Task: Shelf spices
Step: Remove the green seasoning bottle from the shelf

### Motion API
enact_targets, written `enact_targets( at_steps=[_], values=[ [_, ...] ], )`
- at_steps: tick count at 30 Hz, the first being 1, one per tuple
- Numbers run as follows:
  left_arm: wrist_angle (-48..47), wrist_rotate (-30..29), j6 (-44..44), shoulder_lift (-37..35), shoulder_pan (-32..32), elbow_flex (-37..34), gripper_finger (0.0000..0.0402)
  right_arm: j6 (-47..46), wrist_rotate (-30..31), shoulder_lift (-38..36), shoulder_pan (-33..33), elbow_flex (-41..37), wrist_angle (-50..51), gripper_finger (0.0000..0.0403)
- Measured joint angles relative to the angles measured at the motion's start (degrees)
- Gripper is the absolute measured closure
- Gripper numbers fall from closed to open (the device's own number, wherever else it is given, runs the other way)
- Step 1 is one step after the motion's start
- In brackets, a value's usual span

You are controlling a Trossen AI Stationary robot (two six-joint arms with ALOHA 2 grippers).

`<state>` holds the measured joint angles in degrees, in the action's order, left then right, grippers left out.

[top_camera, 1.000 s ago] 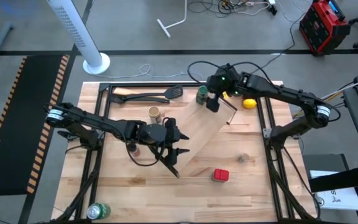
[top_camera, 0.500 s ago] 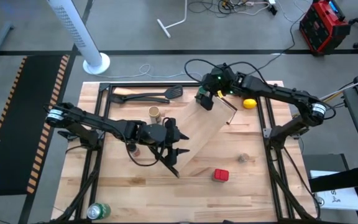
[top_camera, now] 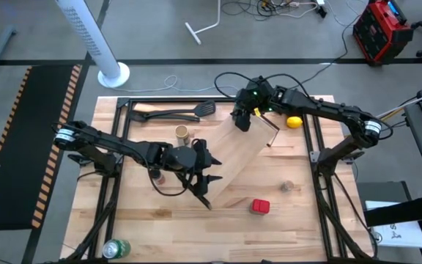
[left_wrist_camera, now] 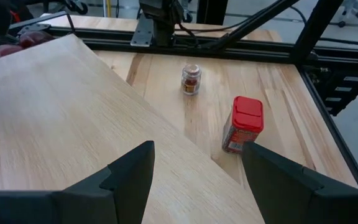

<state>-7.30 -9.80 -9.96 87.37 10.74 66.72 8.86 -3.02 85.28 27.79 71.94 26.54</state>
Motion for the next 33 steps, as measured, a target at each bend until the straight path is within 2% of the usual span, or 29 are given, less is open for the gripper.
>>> enact_targets(
  at_steps=[4, 11, 18, 21, 28, 33],
  values=[
    [-0.2, -0.07, -0.02, 0.04, 0.0, -0.5, 0.0171, 0.13, 0.04, -1.99, -0.02, 0.61, 3.06, 0.0226],
    [-0.27, -0.14, -0.44, 0.04, 0.02, -0.74, 0.0171, -2.1, 0.2, -5.92, -1.5, 6.0, 17.55, 0.0226],
    [-0.86, -0.14, -1.83, 0.07, 0.02, -0.76, 0.0171, -9.37, 0.11, -12.66, -8.55, 4.61, 27.06, 0.0226],
    [-1.34, -0.14, -2.6, 0.07, 0.02, -0.76, 0.0171, -13.23, 0.34, -16.42, -12.93, 2.21, 27.68, 0.0226],
    [-1.36, -0.14, -2.6, 0.07, 0.04, -0.76, 0.0171, -24.1, 11.91, -25.57, -23.51, -5.66, 27.66, 0.0226],
    [-0.64, -0.14, -2.6, 0.04, 0.04, -0.76, 0.0171, -33.32, 17.03, -31.47, -27.79, -13.3, 27.49, 0.0226]
  ],
)
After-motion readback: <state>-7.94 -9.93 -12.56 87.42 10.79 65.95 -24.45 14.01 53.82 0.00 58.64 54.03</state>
